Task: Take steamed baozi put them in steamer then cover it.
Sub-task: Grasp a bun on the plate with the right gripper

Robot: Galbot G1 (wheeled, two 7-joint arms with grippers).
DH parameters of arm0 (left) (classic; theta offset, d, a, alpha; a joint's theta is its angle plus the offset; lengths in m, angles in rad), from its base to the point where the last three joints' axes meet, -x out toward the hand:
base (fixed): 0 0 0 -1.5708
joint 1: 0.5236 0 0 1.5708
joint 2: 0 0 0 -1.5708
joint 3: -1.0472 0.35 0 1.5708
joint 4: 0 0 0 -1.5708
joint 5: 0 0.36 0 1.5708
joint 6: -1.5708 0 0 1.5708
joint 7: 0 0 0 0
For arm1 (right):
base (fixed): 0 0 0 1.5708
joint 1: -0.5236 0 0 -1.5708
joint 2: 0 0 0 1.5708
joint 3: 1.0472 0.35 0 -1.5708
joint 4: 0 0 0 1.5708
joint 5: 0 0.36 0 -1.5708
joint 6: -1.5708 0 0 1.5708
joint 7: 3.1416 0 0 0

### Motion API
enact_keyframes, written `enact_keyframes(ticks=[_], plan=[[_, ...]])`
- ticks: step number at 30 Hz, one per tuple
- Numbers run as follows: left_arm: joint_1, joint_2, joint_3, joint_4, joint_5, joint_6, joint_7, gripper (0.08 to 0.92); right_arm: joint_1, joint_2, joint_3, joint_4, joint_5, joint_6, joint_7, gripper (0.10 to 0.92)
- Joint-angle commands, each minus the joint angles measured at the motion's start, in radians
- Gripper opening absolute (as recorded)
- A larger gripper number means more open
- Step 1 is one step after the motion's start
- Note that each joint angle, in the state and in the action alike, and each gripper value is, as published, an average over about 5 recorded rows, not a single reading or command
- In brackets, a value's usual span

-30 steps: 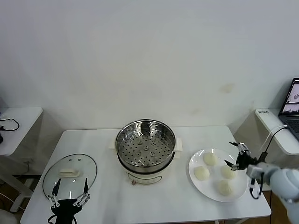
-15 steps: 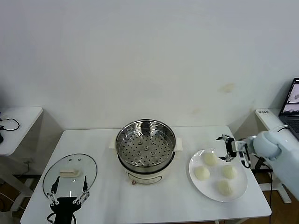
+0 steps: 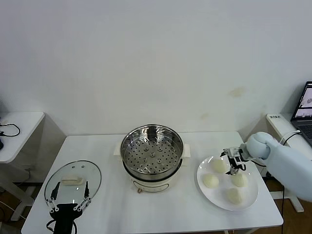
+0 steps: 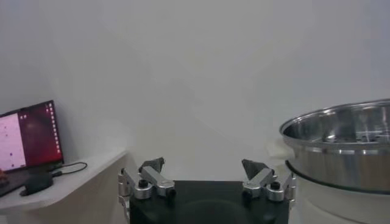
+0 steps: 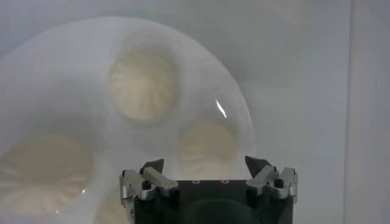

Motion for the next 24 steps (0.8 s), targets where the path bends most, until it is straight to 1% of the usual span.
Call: enact_keyframes(ticks=[1, 9, 24], plan=[[0.000, 0.000, -0.002, -0.002, 0.000, 0.001, 0.001, 0.823, 0.077, 0.077, -0.102, -0.089, -0.002, -0.017, -0.010, 0.823], [-0.006, 0.001, -0.002, -0.002, -0.003, 0.004, 0.002, 0.823, 0.054, 0.096, -0.083, -0.114, -0.023, -0.036, 0.003, 0.814], [-0.007, 0.000, -0.003, -0.007, -0.007, 0.005, 0.000, 0.823, 0.040, 0.110, -0.072, -0.128, -0.041, -0.057, 0.007, 0.658]])
